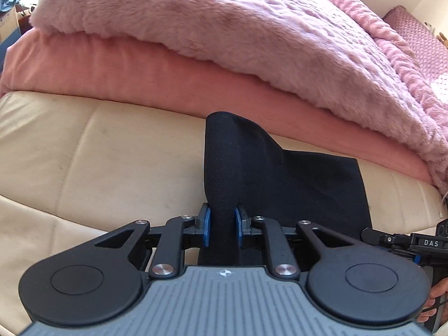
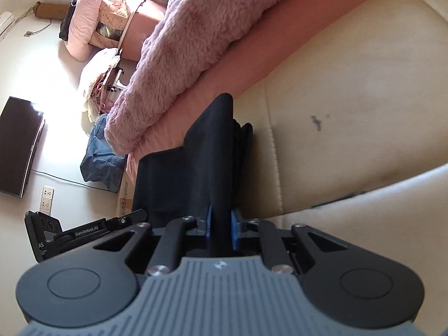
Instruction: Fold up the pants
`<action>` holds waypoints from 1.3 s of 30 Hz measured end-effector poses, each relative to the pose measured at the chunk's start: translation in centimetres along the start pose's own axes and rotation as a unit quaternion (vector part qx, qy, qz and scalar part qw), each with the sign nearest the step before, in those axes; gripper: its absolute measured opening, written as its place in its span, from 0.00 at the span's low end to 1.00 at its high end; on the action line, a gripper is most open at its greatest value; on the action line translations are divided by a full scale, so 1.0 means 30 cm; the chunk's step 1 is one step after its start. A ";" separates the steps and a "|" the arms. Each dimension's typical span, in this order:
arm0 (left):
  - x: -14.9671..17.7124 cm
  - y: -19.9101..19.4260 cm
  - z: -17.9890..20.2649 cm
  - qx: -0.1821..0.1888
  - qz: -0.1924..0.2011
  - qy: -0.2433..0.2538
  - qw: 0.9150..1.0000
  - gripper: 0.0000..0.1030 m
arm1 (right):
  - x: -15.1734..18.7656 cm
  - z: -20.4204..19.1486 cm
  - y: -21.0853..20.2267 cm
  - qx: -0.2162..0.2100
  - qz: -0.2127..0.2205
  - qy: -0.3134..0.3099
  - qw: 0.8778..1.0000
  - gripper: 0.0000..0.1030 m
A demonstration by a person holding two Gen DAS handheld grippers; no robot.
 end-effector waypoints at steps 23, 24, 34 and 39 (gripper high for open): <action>0.013 -0.101 -0.121 -0.034 0.043 0.028 0.998 0.28 | -0.025 -0.106 -0.004 0.079 0.059 -0.140 0.985 0.11; 0.032 -0.112 -0.101 -0.028 0.042 0.037 0.998 0.26 | -0.013 -0.134 -0.014 0.079 0.064 -0.165 0.981 0.09; 0.213 -0.070 -0.144 -0.039 0.010 0.031 0.999 0.20 | 0.135 -0.140 0.082 0.150 0.040 -0.316 0.936 0.00; 0.209 -0.099 -0.142 -0.052 0.009 0.028 0.998 0.20 | 0.127 -0.136 0.079 0.159 0.038 -0.308 0.937 0.00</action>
Point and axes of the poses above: each gripper's, at about its wrist camera, not at the fingertips, and y roughly the way its jaws point, z to its right, x to its underside, the point moved 10 cm from there along y, roughly the way its jaws point, and after that the axes turned 7 degrees about x, right-handed, at the moved point
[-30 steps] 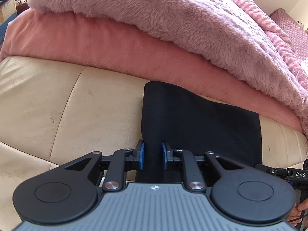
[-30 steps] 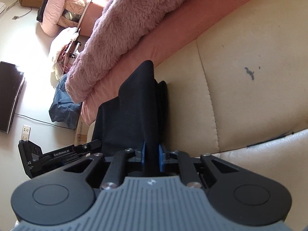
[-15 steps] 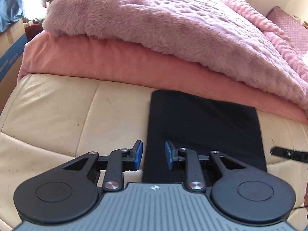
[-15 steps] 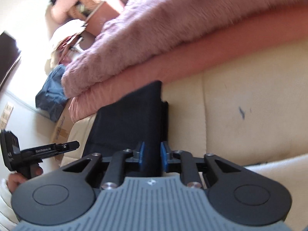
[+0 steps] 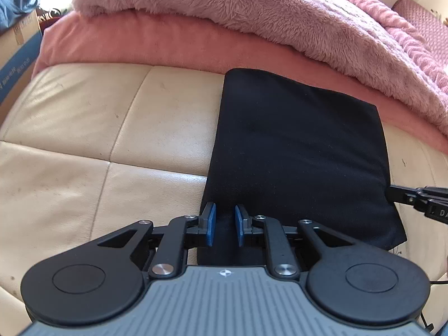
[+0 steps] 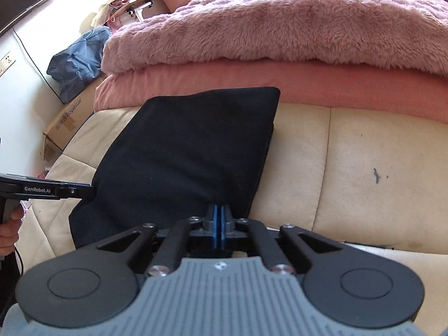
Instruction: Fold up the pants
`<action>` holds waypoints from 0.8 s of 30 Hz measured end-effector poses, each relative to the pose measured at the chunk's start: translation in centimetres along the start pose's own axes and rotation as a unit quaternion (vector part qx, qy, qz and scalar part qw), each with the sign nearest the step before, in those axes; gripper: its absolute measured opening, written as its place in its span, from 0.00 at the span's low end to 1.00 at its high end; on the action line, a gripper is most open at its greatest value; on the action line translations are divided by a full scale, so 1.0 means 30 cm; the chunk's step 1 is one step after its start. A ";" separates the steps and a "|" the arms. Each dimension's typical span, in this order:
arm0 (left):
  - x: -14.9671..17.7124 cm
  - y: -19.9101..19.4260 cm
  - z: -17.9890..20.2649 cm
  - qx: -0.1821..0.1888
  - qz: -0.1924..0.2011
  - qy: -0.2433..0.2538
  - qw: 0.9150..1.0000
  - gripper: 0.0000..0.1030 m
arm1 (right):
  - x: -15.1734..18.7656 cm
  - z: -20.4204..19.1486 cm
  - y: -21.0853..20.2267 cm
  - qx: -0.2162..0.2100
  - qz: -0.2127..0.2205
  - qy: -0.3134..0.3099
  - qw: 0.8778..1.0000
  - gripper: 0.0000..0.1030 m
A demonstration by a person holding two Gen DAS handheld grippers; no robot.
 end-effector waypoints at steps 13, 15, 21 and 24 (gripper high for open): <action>-0.054 -0.600 0.268 -0.091 0.235 0.060 0.966 0.48 | -0.110 -0.145 -0.559 0.041 0.169 -0.035 0.984 0.31; -0.030 -0.685 0.330 -0.093 0.273 0.057 0.956 0.59 | -0.089 -0.171 -0.647 0.033 0.180 -0.025 0.983 0.34; 0.108 -0.789 0.471 -0.105 0.313 0.055 0.942 0.77 | 0.037 -0.245 -0.852 0.048 0.226 -0.040 0.972 0.57; 0.172 -0.781 0.519 -0.126 0.307 0.063 0.941 0.82 | 0.129 -0.262 -0.887 0.062 0.222 -0.044 0.972 0.61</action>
Point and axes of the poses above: each gripper's, at about its wrist camera, not at the fingertips, and y roughly the way its jaws point, z to its right, x to its underside, the point moved 10 cm from there along y, roughly the way its jaws point, and after that the axes turned 7 degrees about x, right-handed, at the moved point
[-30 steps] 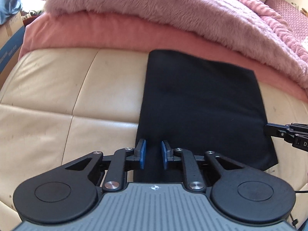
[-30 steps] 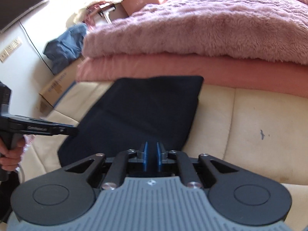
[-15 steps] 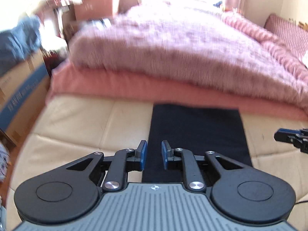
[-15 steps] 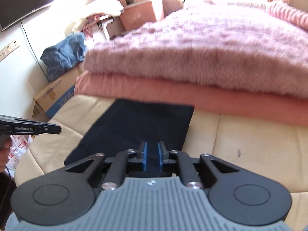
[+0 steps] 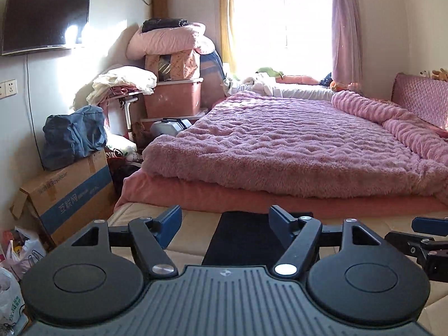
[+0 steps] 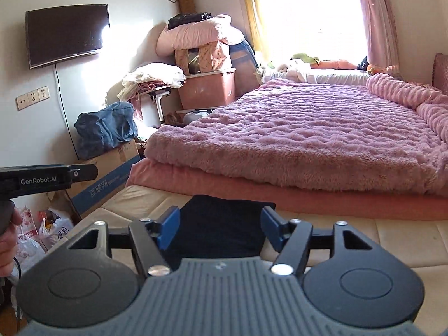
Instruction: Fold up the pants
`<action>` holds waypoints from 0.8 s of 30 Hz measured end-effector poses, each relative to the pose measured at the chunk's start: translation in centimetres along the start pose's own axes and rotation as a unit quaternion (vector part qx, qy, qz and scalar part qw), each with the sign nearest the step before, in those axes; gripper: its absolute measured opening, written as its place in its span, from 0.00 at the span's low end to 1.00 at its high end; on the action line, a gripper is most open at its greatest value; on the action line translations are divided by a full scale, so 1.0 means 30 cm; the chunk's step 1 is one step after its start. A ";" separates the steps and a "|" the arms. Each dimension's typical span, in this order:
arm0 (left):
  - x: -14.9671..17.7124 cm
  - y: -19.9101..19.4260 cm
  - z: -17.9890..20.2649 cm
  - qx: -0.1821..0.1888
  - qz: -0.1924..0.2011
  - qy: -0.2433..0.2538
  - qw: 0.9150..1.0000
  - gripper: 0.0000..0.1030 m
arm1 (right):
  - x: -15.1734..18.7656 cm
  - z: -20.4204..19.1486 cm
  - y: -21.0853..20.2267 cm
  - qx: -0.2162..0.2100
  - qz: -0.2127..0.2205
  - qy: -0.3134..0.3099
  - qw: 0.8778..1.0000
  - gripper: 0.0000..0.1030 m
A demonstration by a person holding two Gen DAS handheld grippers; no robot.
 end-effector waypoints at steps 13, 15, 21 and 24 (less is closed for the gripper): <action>0.270 -0.020 0.067 -0.021 -0.107 -0.028 0.994 0.83 | 0.242 -0.029 -0.047 0.035 -0.047 -0.025 0.998 0.72; 0.293 -0.027 0.071 -0.022 -0.118 -0.029 0.992 0.83 | 0.261 -0.028 -0.049 0.035 -0.054 -0.026 0.998 0.72; 0.317 -0.057 0.101 -0.017 -0.127 -0.024 0.992 0.83 | 0.275 -0.017 -0.066 0.038 -0.057 -0.024 0.997 0.72; 0.318 -0.063 0.112 -0.016 -0.128 -0.019 0.992 0.83 | 0.281 -0.015 -0.070 0.037 -0.059 -0.023 0.997 0.72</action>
Point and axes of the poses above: each gripper's, at about its wrist camera, not at the fingertips, and y roughly the way its jaws point, z to its right, x to its underside, the point moved 10 cm from there along y, roughly the way its jaws point, and after that the axes turned 7 degrees about x, right-handed, at the moved point
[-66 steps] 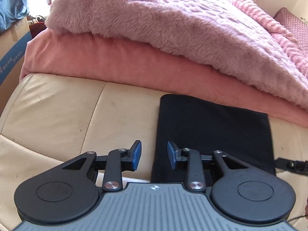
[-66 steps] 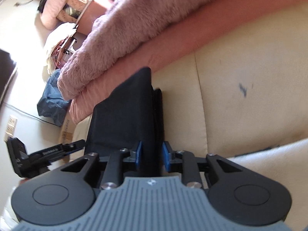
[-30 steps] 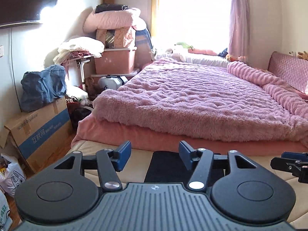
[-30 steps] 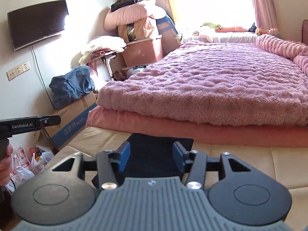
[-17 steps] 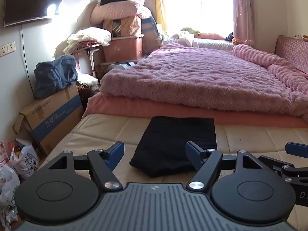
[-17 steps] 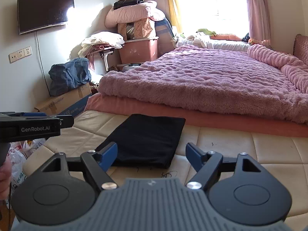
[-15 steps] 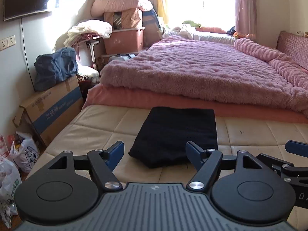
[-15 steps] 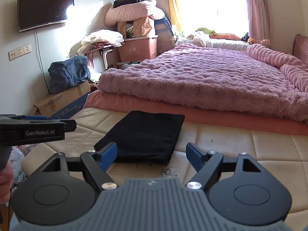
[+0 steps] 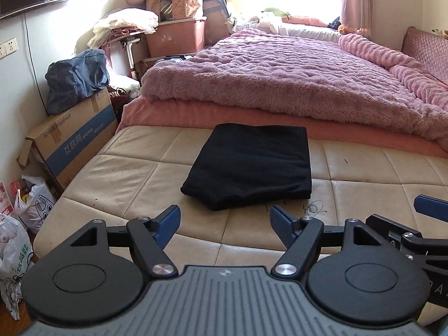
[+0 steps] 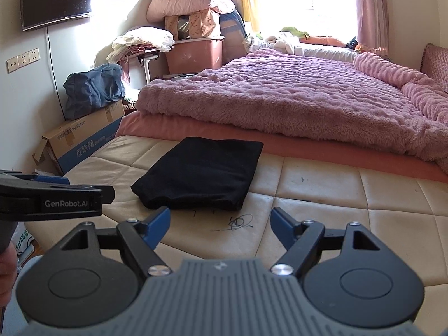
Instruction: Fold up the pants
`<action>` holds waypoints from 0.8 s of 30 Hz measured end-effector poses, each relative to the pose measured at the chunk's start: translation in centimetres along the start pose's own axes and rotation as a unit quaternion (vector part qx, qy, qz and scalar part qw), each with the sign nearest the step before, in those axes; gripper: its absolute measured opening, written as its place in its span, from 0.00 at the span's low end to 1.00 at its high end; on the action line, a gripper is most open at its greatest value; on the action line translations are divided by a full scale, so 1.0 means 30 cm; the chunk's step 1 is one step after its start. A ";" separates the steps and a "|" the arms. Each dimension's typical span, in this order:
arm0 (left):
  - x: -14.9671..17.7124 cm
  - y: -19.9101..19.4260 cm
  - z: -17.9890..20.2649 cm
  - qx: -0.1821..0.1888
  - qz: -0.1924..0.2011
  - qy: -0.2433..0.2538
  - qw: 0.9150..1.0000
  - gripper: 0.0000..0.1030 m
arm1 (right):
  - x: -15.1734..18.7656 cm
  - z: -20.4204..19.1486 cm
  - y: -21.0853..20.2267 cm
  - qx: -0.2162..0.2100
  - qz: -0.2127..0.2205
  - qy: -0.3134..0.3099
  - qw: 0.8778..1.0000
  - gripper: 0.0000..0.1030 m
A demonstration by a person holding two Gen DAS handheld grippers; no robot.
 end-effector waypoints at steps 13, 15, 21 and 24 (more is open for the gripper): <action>0.000 -0.005 0.005 0.000 -0.001 0.001 1.000 0.83 | -0.004 0.004 -0.022 -0.003 0.006 0.003 1.000 0.76; 0.000 -0.004 0.006 0.000 -0.001 0.000 1.000 0.83 | 0.000 0.004 -0.021 -0.004 0.005 0.003 1.000 0.76; -0.002 0.000 0.000 -0.001 -0.002 -0.001 1.000 0.83 | 0.002 0.007 -0.023 0.000 0.005 0.002 1.000 0.76; -0.002 0.000 -0.001 0.000 -0.003 -0.001 1.000 0.83 | 0.002 0.008 -0.021 0.001 0.004 0.002 1.000 0.77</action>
Point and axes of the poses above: each gripper's, at about its wrist camera, not at the fingertips, and y roughly the way its jaws point, z to its right, x to its underside, the point moved 10 cm from there along y, roughly the way its jaws point, and after that the axes turned 7 degrees about x, right-handed, at the moved point
